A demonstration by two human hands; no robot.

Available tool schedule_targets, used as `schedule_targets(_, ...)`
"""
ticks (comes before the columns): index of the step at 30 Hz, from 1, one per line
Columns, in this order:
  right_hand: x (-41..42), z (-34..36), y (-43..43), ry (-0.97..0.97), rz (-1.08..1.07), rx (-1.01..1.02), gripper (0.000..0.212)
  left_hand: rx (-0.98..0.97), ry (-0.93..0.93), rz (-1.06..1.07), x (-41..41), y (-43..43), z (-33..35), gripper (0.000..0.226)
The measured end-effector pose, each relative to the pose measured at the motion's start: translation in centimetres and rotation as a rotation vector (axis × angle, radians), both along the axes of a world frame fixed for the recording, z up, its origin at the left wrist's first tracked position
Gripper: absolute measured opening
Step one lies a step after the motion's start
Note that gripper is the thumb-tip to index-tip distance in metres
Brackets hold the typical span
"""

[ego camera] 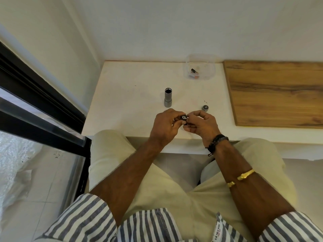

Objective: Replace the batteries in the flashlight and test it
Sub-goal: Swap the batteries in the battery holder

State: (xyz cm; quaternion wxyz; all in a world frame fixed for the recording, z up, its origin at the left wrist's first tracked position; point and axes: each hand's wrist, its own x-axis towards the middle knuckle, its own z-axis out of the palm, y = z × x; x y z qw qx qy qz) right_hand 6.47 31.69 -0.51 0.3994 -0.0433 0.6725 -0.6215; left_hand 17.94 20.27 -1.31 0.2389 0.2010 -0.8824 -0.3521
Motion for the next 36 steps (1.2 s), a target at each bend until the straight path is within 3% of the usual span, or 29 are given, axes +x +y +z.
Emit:
schedule_targets(21,-0.2,0.4,0.4,0.016,-0.019,-0.077,0.008,0.193,0.034,0.114,-0.1,-0.1,-0.4,0.025)
schedule_targets(30,-0.4,0.7,0.5,0.081,0.070,-0.101,0.015,0.223,0.023,0.088,-0.5,-0.4,-1.0,0.024)
schedule_targets(36,-1.0,0.5,0.4,0.088,0.006,-0.105,0.009,0.397,0.046,0.147,-0.8,-0.6,-1.5,0.017)
